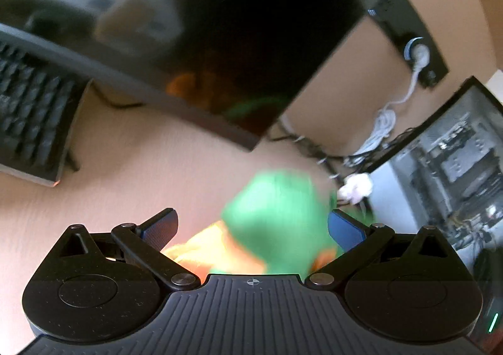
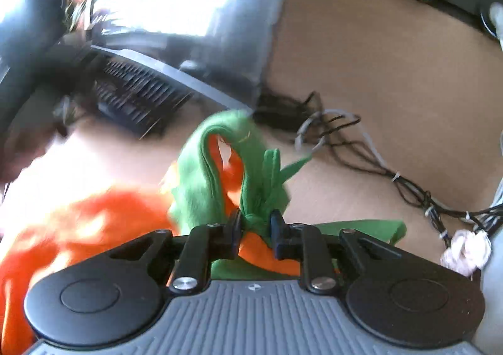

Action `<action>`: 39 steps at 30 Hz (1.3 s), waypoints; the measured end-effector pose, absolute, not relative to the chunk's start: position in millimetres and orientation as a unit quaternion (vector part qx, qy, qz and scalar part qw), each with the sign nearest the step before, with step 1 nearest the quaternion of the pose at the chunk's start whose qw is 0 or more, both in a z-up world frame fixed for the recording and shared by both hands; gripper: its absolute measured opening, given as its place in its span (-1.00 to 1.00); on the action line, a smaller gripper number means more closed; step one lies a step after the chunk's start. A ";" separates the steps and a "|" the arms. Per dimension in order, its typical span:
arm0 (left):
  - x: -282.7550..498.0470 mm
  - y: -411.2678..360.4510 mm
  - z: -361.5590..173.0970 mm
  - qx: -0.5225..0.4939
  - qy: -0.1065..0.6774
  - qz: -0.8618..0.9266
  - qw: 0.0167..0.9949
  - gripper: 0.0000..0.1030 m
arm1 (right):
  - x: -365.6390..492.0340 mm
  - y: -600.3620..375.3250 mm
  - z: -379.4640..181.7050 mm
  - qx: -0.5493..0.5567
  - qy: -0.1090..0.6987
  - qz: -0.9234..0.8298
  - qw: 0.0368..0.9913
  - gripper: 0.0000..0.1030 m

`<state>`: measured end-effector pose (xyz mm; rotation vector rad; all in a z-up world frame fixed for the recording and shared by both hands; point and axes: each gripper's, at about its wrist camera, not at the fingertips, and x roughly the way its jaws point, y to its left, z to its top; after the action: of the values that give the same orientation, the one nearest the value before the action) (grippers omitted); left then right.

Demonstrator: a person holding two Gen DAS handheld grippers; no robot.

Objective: Fold clothes

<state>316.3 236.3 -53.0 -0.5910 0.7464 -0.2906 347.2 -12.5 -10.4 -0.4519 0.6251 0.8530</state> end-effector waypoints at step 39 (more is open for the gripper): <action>322.8 215.3 -119.7 -0.182 0.486 -0.226 0.825 1.00 | 312.0 -78.5 -62.4 -0.096 0.411 0.245 0.873 -0.01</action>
<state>322.8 215.3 -119.7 -0.3876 1.0323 -0.4803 312.0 -78.5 -62.4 -0.1996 0.8586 0.5125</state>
